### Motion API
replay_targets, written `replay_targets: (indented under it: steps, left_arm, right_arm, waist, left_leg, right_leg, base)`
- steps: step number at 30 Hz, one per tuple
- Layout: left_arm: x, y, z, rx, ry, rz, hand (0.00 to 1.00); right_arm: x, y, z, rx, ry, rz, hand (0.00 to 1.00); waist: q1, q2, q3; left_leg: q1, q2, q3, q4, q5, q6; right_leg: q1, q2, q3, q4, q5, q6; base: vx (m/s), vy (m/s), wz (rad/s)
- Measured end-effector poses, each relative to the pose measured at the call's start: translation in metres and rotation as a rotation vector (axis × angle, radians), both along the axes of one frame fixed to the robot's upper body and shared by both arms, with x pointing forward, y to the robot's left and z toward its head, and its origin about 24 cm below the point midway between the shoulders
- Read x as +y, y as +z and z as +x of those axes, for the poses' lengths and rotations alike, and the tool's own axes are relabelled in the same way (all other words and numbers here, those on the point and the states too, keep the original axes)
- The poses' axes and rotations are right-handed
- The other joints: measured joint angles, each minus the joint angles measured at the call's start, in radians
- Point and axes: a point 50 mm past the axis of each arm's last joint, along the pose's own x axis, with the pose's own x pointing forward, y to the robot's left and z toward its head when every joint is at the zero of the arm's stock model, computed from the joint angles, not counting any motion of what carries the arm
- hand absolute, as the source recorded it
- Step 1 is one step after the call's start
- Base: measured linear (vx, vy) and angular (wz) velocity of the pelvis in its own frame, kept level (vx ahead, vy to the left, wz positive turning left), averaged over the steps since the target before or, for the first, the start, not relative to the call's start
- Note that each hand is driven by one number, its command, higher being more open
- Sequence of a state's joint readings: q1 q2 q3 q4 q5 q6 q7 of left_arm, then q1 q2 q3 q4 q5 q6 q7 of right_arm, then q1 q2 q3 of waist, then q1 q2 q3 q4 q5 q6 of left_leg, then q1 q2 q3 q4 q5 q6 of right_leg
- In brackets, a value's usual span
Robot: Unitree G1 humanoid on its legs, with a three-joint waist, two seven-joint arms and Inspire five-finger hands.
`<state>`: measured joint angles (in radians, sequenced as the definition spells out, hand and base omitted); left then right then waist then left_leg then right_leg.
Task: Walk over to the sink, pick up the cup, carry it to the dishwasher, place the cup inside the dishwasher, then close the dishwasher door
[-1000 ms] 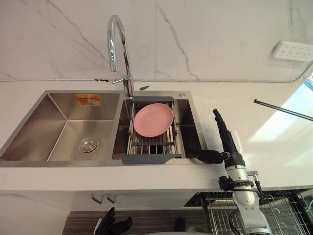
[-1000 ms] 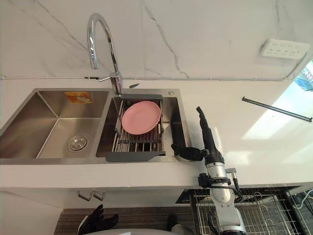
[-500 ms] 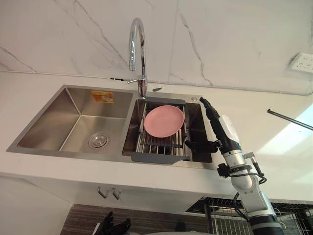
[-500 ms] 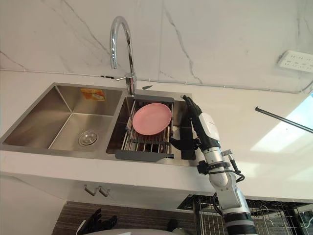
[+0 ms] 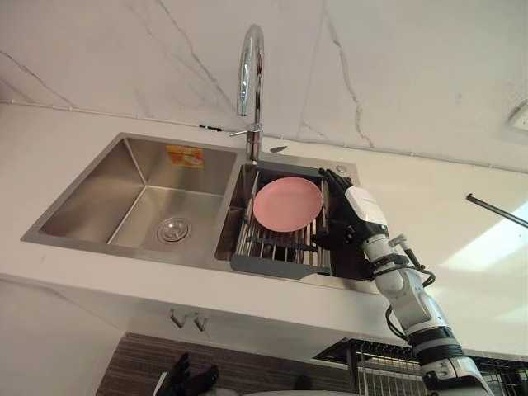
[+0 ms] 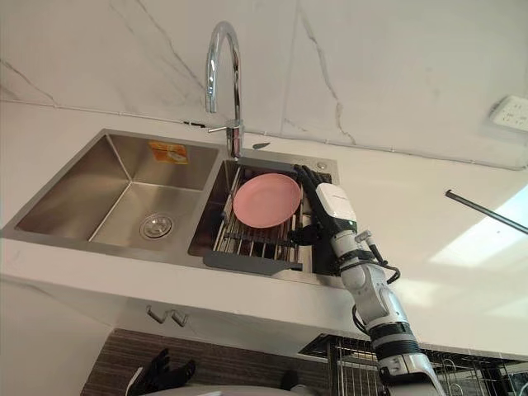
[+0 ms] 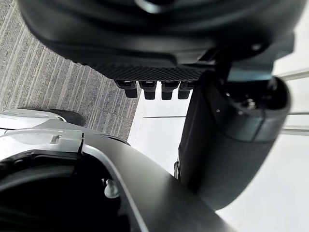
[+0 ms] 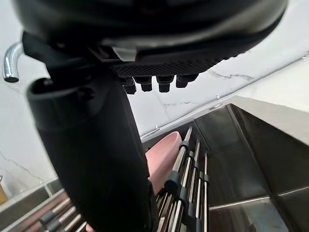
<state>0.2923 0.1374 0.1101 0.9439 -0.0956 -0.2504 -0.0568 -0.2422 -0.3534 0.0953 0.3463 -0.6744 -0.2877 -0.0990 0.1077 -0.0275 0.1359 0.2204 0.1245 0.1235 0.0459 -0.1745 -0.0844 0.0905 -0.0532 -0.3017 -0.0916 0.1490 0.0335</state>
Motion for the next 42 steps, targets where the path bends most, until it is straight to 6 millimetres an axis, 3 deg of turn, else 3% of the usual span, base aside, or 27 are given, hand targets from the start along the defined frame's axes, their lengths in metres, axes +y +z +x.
replay_targets:
  steps: [11,16,42]
  left_arm:
    - [0.0,0.002,0.004,-0.016,-0.008,-0.008,1.0]
    - [0.003,0.004,0.004,-0.029,0.002,-0.007,1.0]
    - [0.004,0.008,0.012,-0.07,-0.022,-0.022,1.0]
  right_arm:
    - [0.006,-0.002,0.019,0.012,-0.009,-0.15,1.0]
    - [0.008,0.003,0.027,-0.016,-0.027,-0.232,1.0]
    - [0.012,0.011,0.042,-0.16,-0.051,-0.563,1.0]
  waist:
    - [0.017,-0.005,0.003]
    - [0.019,-0.019,0.016]
    - [0.051,-0.033,0.035]
  left_leg:
    - [-0.01,-0.004,-0.009,0.0,0.001,0.001]
    - [-0.012,-0.004,-0.01,0.002,0.001,0.001]
    - [-0.044,-0.007,-0.024,0.017,0.001,0.003]
  right_leg:
    - [-0.005,-0.004,-0.006,0.0,0.0,0.001]
    - [-0.006,-0.005,-0.007,0.002,0.001,0.001]
    - [-0.023,-0.01,-0.014,0.005,0.002,0.003]
  base:
    - [0.0,0.007,0.0]
    - [0.0,0.006,0.0]
    - [0.0,0.008,0.01]
